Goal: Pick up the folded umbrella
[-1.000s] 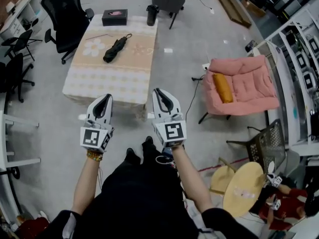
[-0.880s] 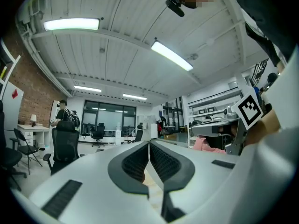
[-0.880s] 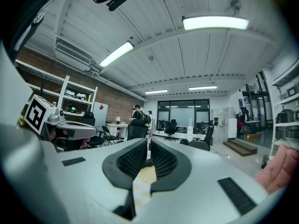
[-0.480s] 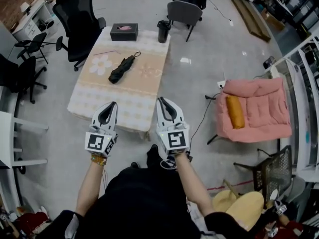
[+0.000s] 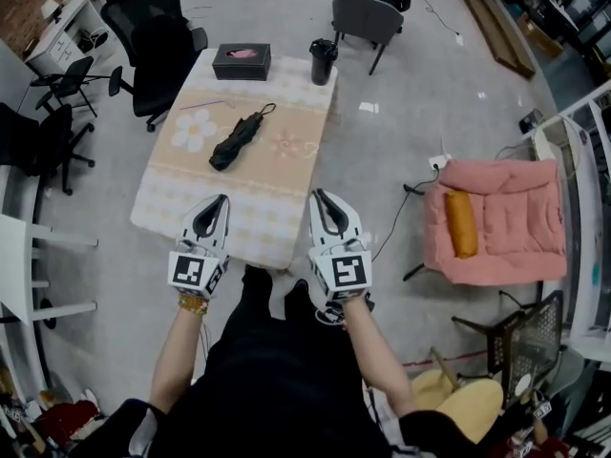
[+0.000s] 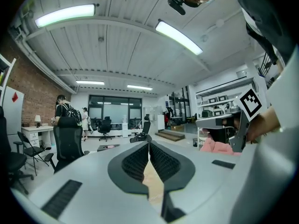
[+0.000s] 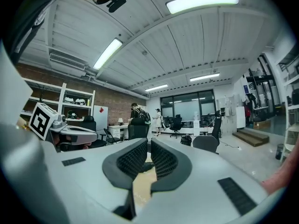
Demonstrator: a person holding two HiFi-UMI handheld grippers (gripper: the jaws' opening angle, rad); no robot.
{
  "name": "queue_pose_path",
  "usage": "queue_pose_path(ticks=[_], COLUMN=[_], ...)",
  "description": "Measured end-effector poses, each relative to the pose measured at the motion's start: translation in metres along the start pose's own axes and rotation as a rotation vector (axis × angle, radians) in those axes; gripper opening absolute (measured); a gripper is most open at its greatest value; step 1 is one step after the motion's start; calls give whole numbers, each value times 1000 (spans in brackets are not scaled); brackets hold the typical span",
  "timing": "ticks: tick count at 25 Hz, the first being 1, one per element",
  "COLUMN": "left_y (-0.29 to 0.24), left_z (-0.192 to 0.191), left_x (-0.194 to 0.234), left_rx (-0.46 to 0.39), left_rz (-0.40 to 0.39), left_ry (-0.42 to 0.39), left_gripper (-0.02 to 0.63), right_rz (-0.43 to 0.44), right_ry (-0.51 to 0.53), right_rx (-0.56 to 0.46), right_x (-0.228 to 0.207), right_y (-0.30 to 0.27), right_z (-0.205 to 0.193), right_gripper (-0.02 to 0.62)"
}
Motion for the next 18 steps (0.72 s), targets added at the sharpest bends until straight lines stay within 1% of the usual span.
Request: queue_pose_path(ticks=[5,9,13,18], left_y=[-25,-43,-61,-86], left_z=[-20,-41,-62,-87], left_x=[51,102,149,183], left_rx=[20,56,79,114], left_rz=[-32,-81,-108,-132], left_ry=[1,2,25,29], left_gripper=[18,18,18,18], right_rz=[-65,-118,-163,-206], right_ry=[1,19,43,47], right_rx=[36,52,56,59], right_x=[0,14,31,38], right_y=[-33,-66,-97,-120], right_z=[-8,-9,-12,-18], right_gripper=[17,17,17,17])
Point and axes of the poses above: the fingertips, and each gripper's own axes: y backward along the fingers, x to its left, z out of its top, the point moved 10 cm from there along y, backward along the fingers, and after that the axes turned 10 degrees about -x, right-handed, at the moved point
